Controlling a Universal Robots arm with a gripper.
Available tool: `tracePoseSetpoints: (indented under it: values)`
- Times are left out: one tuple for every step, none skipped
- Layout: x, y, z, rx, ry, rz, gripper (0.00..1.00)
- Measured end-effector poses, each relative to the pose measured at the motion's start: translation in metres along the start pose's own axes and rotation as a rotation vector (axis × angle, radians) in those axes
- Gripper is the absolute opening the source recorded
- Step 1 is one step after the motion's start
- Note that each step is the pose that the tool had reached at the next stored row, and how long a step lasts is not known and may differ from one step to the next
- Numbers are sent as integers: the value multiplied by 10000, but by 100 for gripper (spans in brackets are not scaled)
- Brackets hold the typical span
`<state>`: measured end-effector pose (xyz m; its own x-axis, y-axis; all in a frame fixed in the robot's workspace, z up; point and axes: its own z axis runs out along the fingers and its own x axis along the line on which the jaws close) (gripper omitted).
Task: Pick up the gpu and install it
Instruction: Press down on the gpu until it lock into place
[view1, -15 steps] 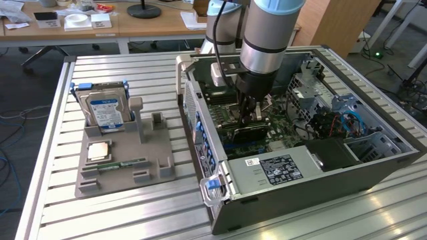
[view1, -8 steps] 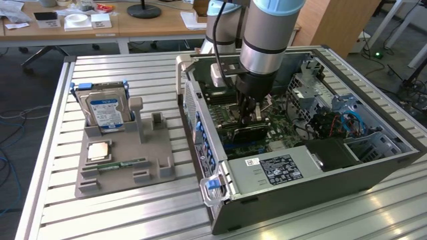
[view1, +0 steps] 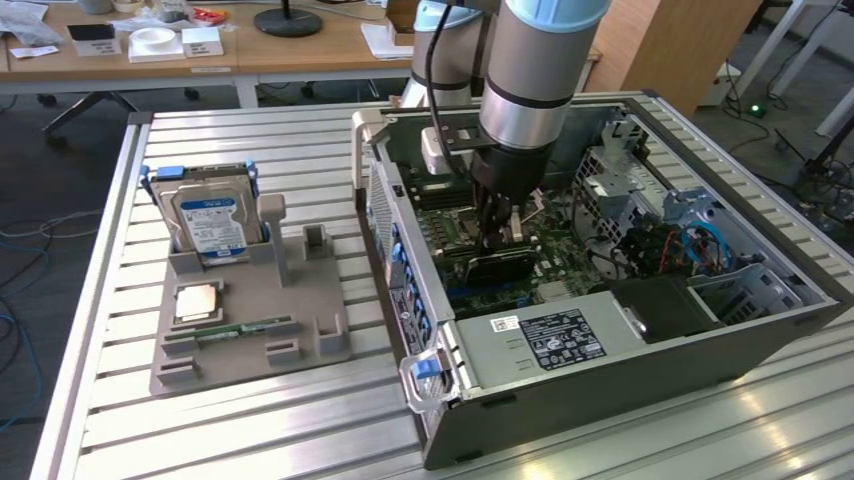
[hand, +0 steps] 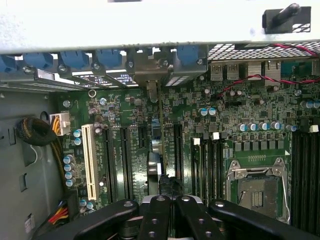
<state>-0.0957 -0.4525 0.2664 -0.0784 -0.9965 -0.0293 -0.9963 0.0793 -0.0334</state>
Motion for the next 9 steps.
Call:
tracePoseSetpoints:
  values:
    - [0,0,0,-1,0,0,11]
    - [0,0,0,0,0,0,11]
    - [0,0,1,0,-1,0,11]
    - [0,0,2,0,0,0,11]
    - [0,1,5,1,0,0,11]
    - [1,3,6,0,1,0,11]
    - [1,4,6,-1,1,0,11]
    - [1,4,6,-1,2,0,11]
    - [1,4,6,-1,0,0,11]
